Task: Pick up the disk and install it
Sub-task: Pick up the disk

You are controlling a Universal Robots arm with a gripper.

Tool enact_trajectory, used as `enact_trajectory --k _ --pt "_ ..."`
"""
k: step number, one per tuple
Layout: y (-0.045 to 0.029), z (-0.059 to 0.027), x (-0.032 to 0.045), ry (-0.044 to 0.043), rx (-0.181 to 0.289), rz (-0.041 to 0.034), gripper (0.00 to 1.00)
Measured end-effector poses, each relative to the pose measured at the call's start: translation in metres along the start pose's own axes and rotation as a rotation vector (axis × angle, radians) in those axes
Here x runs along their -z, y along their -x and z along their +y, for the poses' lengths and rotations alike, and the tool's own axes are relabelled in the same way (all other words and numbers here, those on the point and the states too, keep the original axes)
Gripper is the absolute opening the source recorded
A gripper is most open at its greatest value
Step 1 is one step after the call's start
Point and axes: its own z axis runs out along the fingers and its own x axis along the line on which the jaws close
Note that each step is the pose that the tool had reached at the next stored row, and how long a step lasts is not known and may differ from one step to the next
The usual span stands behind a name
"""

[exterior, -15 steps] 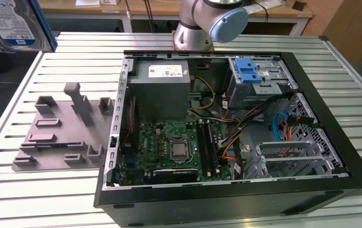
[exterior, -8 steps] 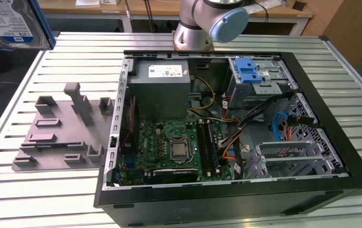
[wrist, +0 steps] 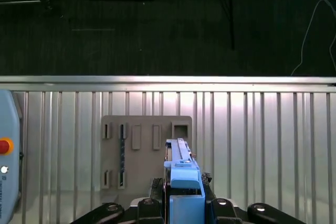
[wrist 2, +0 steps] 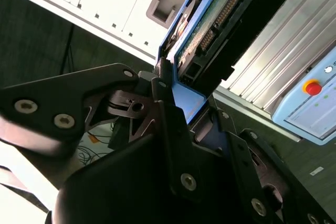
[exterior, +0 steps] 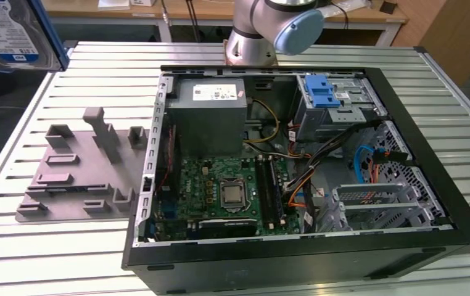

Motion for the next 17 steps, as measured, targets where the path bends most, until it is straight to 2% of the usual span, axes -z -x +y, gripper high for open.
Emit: enact_trajectory --k 3,14,17 --pt "-0.0032 -0.0054 0.0002 0.0 0.0 -0.0001 0.36" --pt "-0.0077 -0.0425 0.0013 0.0 0.0 0.0 0.36" --pt "-0.0078 -0.0497 0.0014 0.0 0.0 -0.0001 0.36"
